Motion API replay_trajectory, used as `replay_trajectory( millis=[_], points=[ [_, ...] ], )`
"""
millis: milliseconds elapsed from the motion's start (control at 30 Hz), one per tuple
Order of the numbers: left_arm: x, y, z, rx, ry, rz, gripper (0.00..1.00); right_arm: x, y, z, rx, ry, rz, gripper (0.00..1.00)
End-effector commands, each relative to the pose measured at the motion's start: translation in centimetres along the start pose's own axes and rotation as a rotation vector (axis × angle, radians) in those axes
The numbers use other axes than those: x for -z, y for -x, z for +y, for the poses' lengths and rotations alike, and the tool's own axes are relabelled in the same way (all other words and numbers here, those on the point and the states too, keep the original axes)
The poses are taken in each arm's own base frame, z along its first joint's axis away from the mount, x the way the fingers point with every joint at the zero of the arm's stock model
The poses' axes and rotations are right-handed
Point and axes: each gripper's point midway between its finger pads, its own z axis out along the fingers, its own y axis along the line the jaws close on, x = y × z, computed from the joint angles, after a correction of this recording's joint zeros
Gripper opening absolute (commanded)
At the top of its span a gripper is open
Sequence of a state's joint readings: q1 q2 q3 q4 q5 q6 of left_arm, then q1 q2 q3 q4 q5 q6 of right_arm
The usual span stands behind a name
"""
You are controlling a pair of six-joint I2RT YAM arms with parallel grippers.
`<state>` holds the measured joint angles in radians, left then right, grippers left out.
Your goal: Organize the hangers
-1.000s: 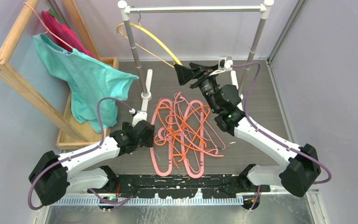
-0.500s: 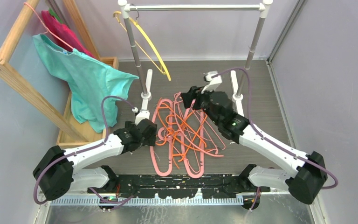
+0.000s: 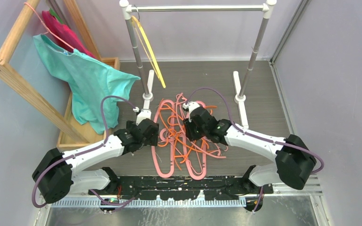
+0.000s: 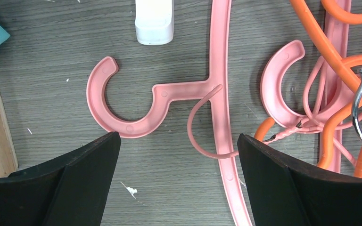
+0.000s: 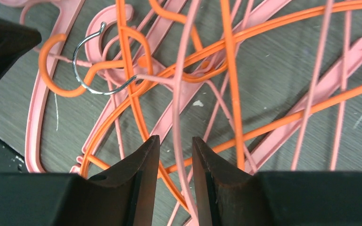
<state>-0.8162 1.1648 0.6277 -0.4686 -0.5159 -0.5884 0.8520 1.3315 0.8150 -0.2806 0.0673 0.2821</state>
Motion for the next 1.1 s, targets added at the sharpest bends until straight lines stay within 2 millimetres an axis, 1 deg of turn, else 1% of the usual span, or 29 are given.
replay_trajectory(
  millis=[0, 100, 167, 367, 433, 500, 567, 633, 667, 733, 900, 1000, 1067],
  points=[
    [0.2, 1.4, 0.0, 0.031, 0.010, -0.040, 0.98, -0.3, -1.0, 1.5, 0.034, 0.079, 0.041, 0.38],
    [0.1, 1.3, 0.0, 0.035, 0.013, -0.037, 0.98, -0.8, -2.1, 1.8, 0.043, 0.100, 0.077, 0.38],
    [0.1, 1.2, 0.0, 0.037, 0.014, -0.037, 0.98, -1.2, -2.7, 1.4, 0.042, 0.083, 0.095, 0.39],
    [0.2, 0.9, 0.5, 0.040, 0.023, -0.040, 0.98, -2.3, -3.8, 0.7, 0.030, 0.049, 0.102, 0.39],
    [0.3, 0.8, 0.6, 0.041, 0.027, -0.038, 0.98, -2.6, -4.1, 0.6, 0.026, 0.046, 0.108, 0.36],
    [0.3, 0.7, 0.8, 0.042, 0.032, -0.037, 0.98, -2.7, -4.0, 0.6, 0.023, 0.045, 0.109, 0.28],
    [0.4, 0.6, 0.9, 0.045, 0.032, -0.038, 0.98, -2.3, -3.5, 0.8, 0.019, 0.048, 0.096, 0.20],
    [0.5, 0.7, 0.9, 0.048, 0.030, -0.041, 0.98, -1.4, -2.0, 1.0, 0.011, 0.048, 0.055, 0.12],
    [0.5, 0.7, 0.9, 0.050, 0.031, -0.042, 0.98, -0.8, -1.1, 1.2, 0.008, 0.051, 0.033, 0.09],
    [0.6, 0.8, 1.0, 0.053, 0.031, -0.047, 0.98, 0.8, 1.4, 1.7, -0.002, 0.059, -0.036, 0.06],
    [0.8, 0.8, 1.2, 0.058, 0.029, -0.058, 0.98, 5.4, 9.0, 2.1, -0.045, 0.043, -0.264, 0.04],
    [0.9, 0.6, 1.4, 0.065, 0.027, -0.057, 0.98, 7.4, 13.6, 2.6, -0.125, 0.066, -0.397, 0.04],
    [0.9, 0.4, 1.3, 0.071, 0.019, -0.055, 0.98, 8.6, 17.2, 3.0, -0.197, 0.113, -0.507, 0.03]
  ],
)
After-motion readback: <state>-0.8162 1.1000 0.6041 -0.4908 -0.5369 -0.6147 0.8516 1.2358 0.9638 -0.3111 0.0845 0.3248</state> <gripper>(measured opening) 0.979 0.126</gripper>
